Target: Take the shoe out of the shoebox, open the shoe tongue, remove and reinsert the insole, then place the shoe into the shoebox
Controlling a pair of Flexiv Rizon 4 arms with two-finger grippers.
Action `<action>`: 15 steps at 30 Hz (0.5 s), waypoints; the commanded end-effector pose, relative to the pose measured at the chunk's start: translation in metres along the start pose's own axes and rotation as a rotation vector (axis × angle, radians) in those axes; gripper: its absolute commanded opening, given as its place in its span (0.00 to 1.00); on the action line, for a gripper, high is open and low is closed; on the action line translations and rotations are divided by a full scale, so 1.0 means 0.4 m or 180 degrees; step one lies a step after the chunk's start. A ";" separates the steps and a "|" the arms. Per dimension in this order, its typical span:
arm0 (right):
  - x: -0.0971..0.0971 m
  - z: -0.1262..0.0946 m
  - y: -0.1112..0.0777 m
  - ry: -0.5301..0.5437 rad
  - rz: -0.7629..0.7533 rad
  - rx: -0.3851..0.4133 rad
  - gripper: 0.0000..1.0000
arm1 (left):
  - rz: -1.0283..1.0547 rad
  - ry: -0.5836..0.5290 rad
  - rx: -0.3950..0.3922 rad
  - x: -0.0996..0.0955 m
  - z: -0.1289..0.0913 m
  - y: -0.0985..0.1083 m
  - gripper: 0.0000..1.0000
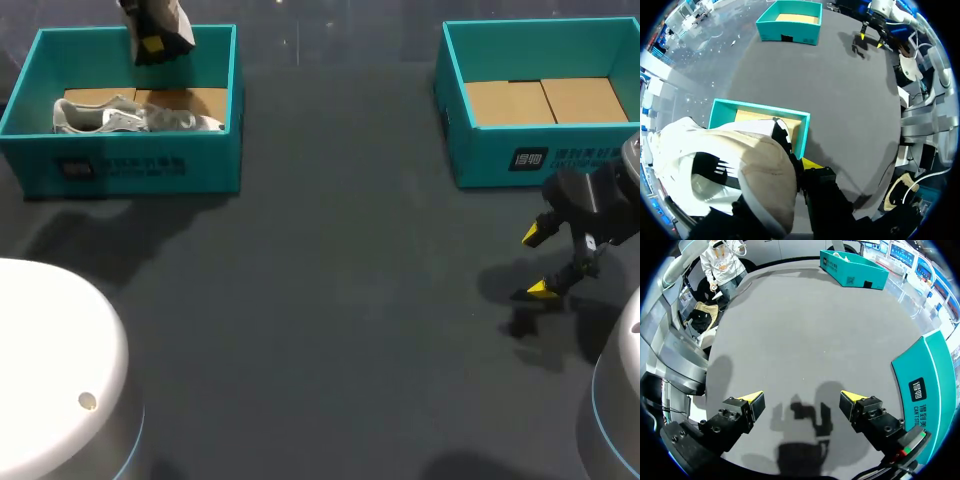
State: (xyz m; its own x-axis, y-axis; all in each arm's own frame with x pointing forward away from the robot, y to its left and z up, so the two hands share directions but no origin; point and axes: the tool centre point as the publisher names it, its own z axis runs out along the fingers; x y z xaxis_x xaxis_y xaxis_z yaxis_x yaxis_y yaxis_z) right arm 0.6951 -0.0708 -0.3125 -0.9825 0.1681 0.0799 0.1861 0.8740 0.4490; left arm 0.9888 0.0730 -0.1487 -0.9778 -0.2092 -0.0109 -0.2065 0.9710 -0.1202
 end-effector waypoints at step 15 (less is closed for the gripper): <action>0.004 -0.001 0.000 -0.0008 -0.0001 0.0003 1.00 | 0.0257 0.0392 0.0020 -0.402 0.056 0.314 0.00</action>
State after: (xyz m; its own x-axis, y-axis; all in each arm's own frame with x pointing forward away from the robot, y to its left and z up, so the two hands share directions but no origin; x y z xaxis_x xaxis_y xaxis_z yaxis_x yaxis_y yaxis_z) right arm 0.6951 -0.0709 -0.3125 -0.9825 0.1682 0.0799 0.1861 0.8740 0.4489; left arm 1.0968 0.2089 -0.1816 -0.9898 -0.1420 0.0062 -0.1419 0.9847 -0.1008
